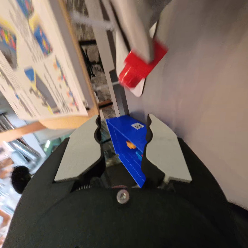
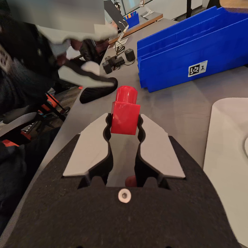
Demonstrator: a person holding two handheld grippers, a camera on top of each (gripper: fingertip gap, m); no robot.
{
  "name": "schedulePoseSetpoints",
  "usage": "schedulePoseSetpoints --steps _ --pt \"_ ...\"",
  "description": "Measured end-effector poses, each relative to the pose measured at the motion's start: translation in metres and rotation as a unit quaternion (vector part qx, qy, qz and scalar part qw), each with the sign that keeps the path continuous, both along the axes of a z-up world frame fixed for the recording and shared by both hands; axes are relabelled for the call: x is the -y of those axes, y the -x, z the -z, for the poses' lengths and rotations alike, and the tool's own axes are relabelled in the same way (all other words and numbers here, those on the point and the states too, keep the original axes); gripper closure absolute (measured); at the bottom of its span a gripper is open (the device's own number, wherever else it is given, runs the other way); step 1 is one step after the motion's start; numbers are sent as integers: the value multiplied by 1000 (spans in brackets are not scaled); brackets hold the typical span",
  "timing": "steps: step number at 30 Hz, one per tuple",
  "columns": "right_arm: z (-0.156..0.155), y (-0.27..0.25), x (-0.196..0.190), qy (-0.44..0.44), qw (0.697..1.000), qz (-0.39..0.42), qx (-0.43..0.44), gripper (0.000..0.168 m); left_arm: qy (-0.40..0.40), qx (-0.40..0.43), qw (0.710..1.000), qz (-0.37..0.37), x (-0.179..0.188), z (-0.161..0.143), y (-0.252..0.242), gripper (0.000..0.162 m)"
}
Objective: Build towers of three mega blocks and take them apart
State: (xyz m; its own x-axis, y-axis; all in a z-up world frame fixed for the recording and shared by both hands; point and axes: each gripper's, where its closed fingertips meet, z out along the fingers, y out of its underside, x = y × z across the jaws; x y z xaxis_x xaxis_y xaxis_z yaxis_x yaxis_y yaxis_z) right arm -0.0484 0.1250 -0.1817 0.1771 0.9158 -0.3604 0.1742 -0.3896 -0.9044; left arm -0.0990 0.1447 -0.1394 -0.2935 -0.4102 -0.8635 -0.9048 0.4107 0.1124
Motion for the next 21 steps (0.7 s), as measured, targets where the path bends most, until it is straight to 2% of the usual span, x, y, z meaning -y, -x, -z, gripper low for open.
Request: schedulePoseSetpoints --steps 3,6,10,12,16,21 --pt "8 0 -3 -10 1000 3 -7 131 53 65 992 -89 -30 -12 54 101" --pt "15 1 -3 -14 1000 0 -10 131 135 124 965 -188 -65 0 111 107" --pt "19 2 -3 -12 1000 -1 -12 131 262 223 889 -303 -100 33 149 117" --pt "18 1 -4 -9 1000 -1 -15 131 317 221 854 -349 -108 53 159 116" --pt "18 1 -4 -5 1000 -2 -19 131 385 185 814 -394 -115 86 172 118" --pt "19 2 -3 -9 1000 -4 -13 131 414 182 787 -420 -126 112 177 123"
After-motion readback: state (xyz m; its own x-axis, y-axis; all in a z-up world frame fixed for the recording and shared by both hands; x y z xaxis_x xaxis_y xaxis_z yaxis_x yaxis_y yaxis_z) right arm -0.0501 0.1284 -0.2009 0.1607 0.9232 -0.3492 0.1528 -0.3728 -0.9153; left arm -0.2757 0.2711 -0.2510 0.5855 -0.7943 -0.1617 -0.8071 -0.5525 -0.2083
